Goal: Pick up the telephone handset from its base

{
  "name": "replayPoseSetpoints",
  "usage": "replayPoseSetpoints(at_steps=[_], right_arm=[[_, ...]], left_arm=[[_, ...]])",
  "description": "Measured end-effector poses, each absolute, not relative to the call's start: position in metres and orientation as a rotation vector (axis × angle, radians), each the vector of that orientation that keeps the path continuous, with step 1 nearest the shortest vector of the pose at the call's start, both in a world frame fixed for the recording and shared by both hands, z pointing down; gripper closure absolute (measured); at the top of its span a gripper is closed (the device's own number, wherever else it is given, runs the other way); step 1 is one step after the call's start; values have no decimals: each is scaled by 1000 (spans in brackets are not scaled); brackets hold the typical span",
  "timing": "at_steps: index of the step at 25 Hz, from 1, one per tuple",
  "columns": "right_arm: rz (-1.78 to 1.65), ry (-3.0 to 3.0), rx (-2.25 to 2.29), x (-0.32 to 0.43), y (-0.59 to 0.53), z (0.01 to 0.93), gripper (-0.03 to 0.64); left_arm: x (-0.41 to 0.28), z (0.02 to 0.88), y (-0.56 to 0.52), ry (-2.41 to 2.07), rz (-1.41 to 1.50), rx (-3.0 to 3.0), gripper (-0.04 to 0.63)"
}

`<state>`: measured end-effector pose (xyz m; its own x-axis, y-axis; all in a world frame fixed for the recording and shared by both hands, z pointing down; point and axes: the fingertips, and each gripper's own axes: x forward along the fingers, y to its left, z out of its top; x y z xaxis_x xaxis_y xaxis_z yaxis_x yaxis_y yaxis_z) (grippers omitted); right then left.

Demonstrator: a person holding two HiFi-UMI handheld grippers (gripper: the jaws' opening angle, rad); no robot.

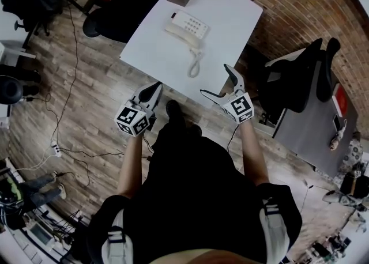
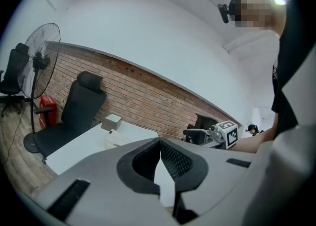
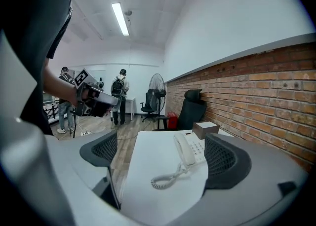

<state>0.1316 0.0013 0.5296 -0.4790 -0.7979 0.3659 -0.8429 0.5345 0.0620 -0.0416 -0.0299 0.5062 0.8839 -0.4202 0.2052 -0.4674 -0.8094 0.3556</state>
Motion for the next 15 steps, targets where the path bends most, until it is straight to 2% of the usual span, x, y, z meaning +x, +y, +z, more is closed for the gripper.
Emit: replayPoseSetpoints(at_steps=[15], right_arm=[[188,-2409,1428,107,-92,527,80]], left_arm=[[-57,516,-126,-583,178,2655,577]])
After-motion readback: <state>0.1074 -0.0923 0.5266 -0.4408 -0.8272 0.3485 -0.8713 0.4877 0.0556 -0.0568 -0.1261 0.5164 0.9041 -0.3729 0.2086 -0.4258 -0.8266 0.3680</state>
